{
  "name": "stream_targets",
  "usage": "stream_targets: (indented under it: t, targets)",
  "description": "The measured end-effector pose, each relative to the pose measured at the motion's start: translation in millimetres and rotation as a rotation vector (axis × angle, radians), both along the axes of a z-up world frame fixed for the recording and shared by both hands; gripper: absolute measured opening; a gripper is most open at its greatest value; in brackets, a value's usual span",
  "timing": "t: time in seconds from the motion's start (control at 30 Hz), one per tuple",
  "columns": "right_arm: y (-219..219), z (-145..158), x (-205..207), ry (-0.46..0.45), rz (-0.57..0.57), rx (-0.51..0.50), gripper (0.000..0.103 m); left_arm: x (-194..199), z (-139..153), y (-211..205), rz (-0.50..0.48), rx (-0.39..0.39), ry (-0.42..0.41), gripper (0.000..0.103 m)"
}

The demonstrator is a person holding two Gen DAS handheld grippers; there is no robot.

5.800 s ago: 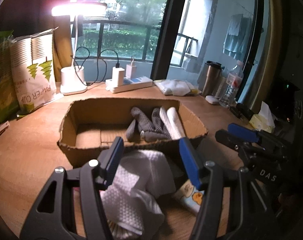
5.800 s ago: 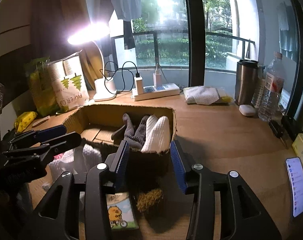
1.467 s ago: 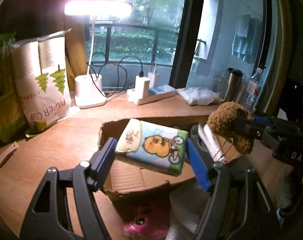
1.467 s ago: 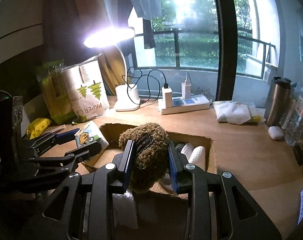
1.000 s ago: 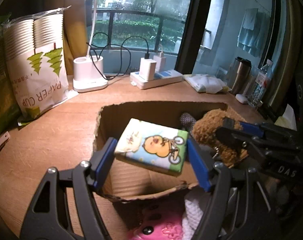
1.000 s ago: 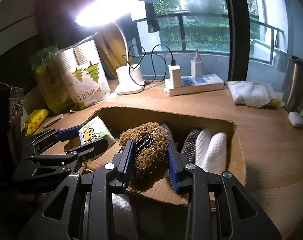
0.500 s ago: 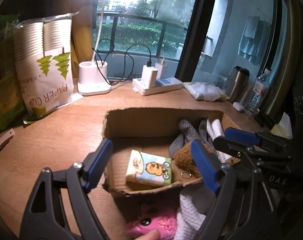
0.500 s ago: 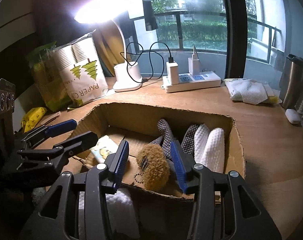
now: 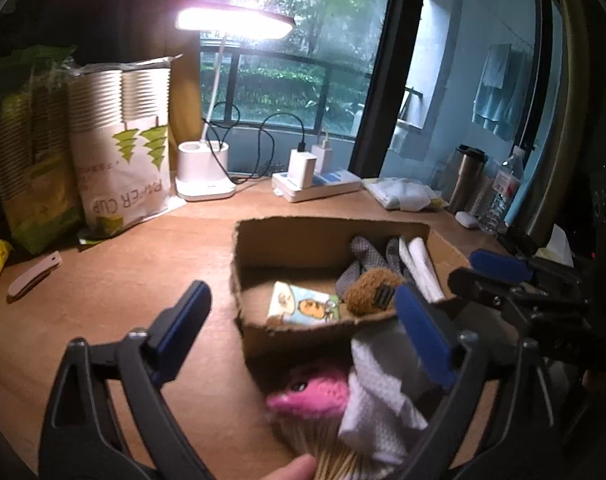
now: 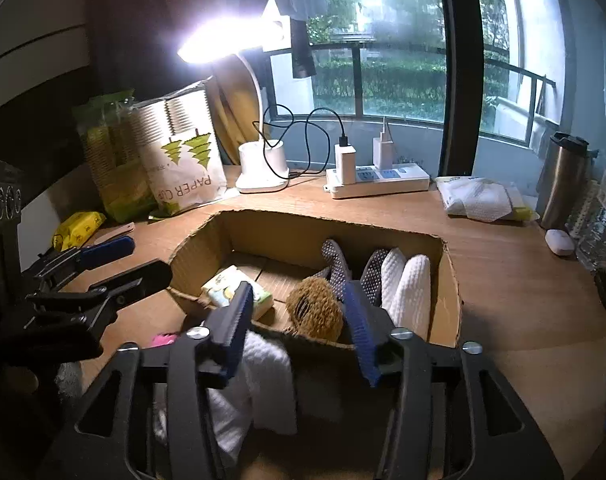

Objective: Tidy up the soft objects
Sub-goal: 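Release the keychain and tissue pack into the box and withdraw both tools, then grasp the white textured cloth with the right tool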

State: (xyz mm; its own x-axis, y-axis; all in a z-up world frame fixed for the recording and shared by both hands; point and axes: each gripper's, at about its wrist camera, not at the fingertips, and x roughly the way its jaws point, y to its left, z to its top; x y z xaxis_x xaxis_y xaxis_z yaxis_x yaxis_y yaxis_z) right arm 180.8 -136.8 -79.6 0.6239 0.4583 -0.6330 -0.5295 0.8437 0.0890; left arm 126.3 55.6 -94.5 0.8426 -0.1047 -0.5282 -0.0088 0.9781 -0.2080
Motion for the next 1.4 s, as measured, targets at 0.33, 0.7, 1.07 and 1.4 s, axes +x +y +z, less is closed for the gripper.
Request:
stream_targets:
  t: [0.33, 0.7, 1.07, 1.4]
  targets:
    - [2.0, -13.7, -19.4, 0.029, 0.0, -0.031, 0.059, -31.4, -6.8, 12.6, 0.03, -0.021, -0.005, 0.095]
    - [25.9, -44.8, -13.7, 0.102, 0.044, -0.055, 0.059, -36.9, -29.3, 19.5, 0.044, -0.035, 0.045, 0.095]
    - [21.6, -49.2, -17.8, 0.06, 0.06, -0.065, 0.006, -28.2, -43.6, 11.0, 0.039, -0.022, 0.09, 0.095]
    - [-41.4, -22.9, -26.0, -0.014, -0.055, -0.04, 0.005, -11.3, -44.4, -22.4, -0.018, 0.02, 0.11, 0.095]
